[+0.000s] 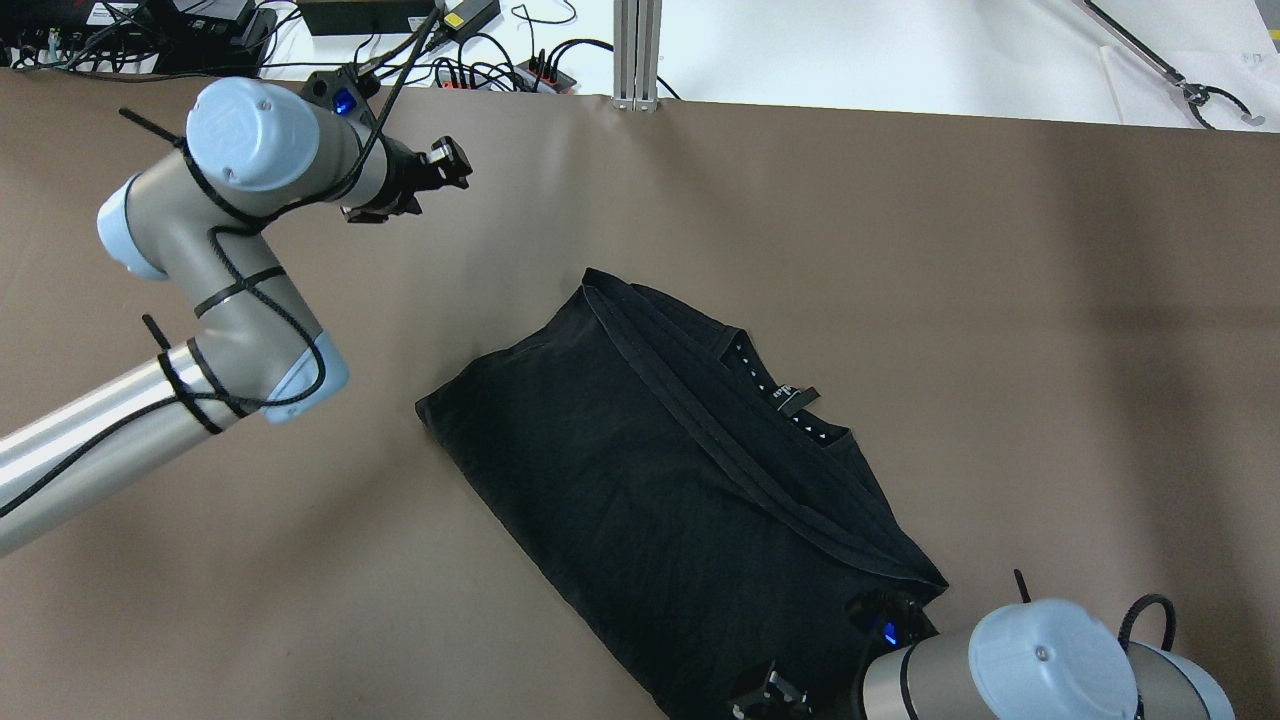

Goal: Fold clothes
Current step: 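Grasp the shirt's side edge with both grippers at its near and far corners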

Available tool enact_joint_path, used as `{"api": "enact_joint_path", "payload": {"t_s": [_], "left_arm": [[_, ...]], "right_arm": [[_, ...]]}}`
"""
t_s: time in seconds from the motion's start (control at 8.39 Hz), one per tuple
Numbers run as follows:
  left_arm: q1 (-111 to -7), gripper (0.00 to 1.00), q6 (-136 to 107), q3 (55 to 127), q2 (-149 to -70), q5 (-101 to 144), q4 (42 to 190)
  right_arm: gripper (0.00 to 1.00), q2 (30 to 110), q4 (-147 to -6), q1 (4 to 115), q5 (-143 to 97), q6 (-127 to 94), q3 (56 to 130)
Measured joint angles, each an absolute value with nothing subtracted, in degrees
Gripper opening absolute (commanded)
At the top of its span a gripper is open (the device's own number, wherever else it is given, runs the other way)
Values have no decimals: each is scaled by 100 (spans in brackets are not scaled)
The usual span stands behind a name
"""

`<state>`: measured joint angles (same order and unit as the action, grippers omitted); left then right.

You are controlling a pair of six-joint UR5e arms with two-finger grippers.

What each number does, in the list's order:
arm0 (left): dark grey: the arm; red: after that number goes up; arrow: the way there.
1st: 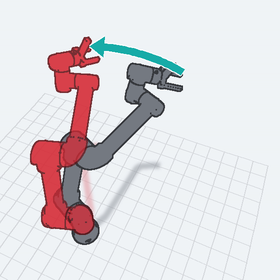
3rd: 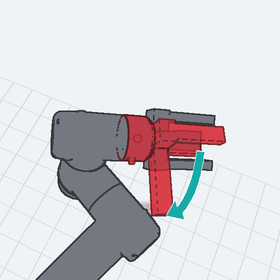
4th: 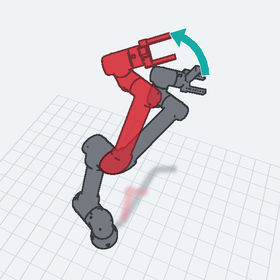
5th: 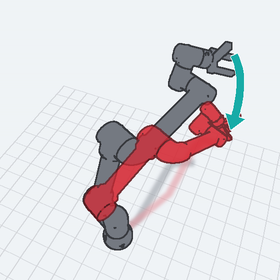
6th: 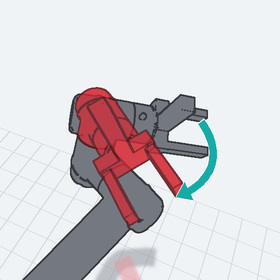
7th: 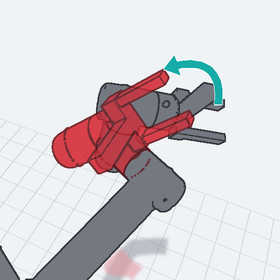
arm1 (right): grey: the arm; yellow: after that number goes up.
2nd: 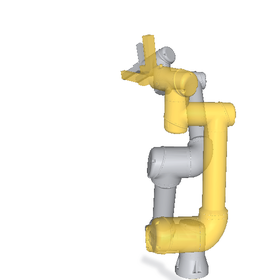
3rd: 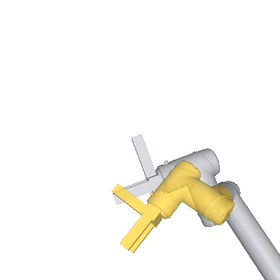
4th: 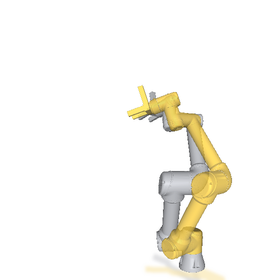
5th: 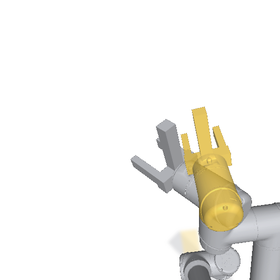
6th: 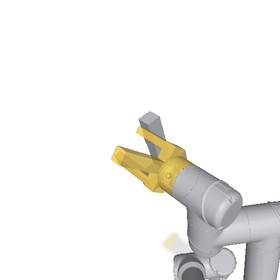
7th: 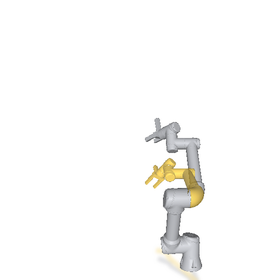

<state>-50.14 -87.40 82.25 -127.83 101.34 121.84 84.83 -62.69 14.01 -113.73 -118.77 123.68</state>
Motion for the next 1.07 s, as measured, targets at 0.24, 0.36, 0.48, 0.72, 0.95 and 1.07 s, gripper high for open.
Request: {"api": "enact_joint_path", "payload": {"t_s": [0.24, 0.36, 0.48, 0.72, 0.95, 1.07], "left_arm": [[-4532, 69, -8974, 9249, -11940, 10118, 12186], [-4280, 69, -9049, 9596, -11519, 10053, 12205], [-3951, 69, -9146, 9765, -11223, 9829, 12223], [-3348, 67, -9257, 9783, -11004, 9304, 12244], [-3186, 58, -9277, 9608, -10936, 9157, 12257], [-3167, 42, -9277, 9559, -10925, 9141, 12259]], "right_arm": [[95, 8436, -6277, 1678, -10879, -11710, 12286], [95, 8386, -6281, 1721, -10612, -11577, 12202], [95, 8348, -6283, 1740, -10443, -11476, 12134], [95, 8319, -6284, 1816, -10326, -11392, 12096], [95, 8310, -6284, 1878, -10316, -11365, 12097], [95, 8308, -6284, 1886, -10317, -11356, 12100]]}}
